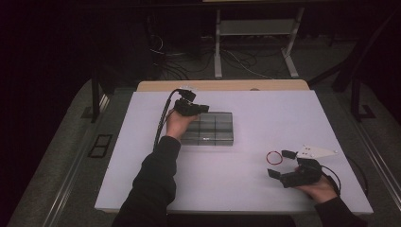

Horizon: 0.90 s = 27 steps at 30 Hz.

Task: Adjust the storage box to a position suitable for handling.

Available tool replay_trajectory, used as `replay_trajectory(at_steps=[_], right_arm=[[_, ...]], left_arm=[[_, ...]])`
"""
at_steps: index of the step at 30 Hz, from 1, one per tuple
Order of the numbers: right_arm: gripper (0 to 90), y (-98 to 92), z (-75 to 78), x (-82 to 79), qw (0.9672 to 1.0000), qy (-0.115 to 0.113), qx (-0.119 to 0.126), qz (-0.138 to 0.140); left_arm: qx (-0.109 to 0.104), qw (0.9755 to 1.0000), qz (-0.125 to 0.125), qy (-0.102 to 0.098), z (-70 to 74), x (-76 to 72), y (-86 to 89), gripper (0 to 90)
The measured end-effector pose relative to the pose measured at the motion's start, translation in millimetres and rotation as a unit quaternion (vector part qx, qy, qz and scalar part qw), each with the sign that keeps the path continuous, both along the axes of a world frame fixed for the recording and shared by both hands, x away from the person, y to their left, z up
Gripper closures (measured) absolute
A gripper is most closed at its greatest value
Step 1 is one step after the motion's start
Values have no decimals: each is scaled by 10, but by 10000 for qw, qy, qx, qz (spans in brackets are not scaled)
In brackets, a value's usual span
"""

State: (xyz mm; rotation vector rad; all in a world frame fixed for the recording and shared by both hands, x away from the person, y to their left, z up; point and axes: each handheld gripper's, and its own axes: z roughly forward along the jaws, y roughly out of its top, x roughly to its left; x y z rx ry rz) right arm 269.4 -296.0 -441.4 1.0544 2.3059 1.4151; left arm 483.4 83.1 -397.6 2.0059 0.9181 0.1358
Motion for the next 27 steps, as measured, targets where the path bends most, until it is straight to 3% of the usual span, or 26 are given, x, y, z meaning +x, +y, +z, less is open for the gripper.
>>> replay_trajectory(at_steps=[7, 8, 11, 22, 27], right_arm=[[31, -3, -2, 2, 10000, -11, 0, 11], [31, -2, -1, 0, 10000, -8, -4, 8], [31, -4, 1, -2, 10000, -5, 3, 6], [31, -12, 2, 0, 10000, -10, 17, 8], [31, -11, 2, 0, 10000, -4, 15, 11]], left_arm=[[404, 9991, 22, 99, -23, 144, -68, 896], [332, 9993, 109, 99, -34, 157, -92, 896], [588, 9981, 102, 116, -58, 208, -105, 896], [852, 9956, 248, 292, -122, 294, -145, 896], [852, 9955, 248, 341, -130, 299, -148, 898]])
